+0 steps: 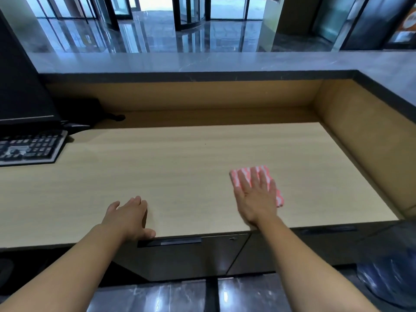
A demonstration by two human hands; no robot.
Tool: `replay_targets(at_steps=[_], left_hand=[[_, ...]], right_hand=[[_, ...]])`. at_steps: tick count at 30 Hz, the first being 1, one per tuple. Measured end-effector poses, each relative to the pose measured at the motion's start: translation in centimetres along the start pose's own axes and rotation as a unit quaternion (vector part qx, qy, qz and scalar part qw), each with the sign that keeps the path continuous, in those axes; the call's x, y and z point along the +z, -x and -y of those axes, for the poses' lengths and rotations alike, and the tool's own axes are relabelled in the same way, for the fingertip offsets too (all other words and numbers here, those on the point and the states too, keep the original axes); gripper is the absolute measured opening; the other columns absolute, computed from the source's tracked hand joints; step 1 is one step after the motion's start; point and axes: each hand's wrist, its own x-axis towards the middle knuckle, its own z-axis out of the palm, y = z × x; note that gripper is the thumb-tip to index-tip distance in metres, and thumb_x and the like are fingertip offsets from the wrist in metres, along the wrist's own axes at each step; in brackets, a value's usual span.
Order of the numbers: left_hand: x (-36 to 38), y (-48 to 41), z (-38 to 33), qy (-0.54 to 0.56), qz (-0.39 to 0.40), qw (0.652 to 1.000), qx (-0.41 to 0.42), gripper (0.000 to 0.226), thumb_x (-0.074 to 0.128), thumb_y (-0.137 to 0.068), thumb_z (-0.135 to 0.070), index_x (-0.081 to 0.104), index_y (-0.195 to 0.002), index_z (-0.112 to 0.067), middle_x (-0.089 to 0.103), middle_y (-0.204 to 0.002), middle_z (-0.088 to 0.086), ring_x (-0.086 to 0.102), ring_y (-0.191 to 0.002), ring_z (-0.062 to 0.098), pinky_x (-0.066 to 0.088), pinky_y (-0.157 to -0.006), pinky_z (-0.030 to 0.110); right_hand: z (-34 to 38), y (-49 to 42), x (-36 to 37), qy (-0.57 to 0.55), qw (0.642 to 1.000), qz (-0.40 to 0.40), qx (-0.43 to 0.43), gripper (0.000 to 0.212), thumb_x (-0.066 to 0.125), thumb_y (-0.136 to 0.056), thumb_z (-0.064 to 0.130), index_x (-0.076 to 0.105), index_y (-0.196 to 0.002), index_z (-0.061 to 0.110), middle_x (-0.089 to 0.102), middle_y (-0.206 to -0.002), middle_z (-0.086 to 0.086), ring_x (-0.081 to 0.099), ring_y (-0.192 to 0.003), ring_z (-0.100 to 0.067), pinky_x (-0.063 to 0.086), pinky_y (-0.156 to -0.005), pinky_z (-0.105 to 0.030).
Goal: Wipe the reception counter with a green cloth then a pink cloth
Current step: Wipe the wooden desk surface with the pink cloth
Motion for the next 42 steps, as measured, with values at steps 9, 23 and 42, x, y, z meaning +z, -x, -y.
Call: replay_targets(at_steps=[9,23,42], left_hand=[[-0.3,0.8,0.1,0.008,-0.002,1.0,0.008,0.076,0.059,-0.082,-0.057,0.031,-0.143,-0.019,0.027,-0.153,-0.002,0.025,-0.142,0.01,0.01,-0.117,0.04],[0.3,2.6,7.2,0.013,-0.01,1.0,0.024,0.069,0.05,-0.09,-0.048,0.024,-0.148,-0.02,0.024,-0.154,-0.002,0.022,-0.143,0.011,0.012,-0.117,0.038],[2.6,1.8,17.9,0.083,-0.063,0.994,-0.03,0.064,0.033,-0.1,-0.032,0.0,-0.154,-0.023,-0.005,-0.162,0.0,-0.003,-0.149,0.015,0.006,-0.119,0.038]], right_hand=[[-1.9,2.2,-0.8,-0.004,0.973,0.004,0.231,0.058,0.002,-0.1,0.045,-0.01,-0.155,0.032,-0.014,-0.163,-0.01,-0.018,-0.148,-0.033,-0.007,-0.117,-0.056],[21.9,5.6,2.8,-0.023,0.989,0.027,-0.147,0.062,-0.008,-0.094,0.049,-0.007,-0.155,0.036,-0.017,-0.162,-0.004,-0.029,-0.144,-0.027,-0.022,-0.112,-0.05],[36.5,5.6,4.6,-0.017,0.994,0.028,-0.102,0.059,0.005,-0.099,0.04,-0.01,-0.155,0.026,-0.022,-0.159,-0.016,-0.027,-0.143,-0.039,-0.019,-0.11,-0.057]])
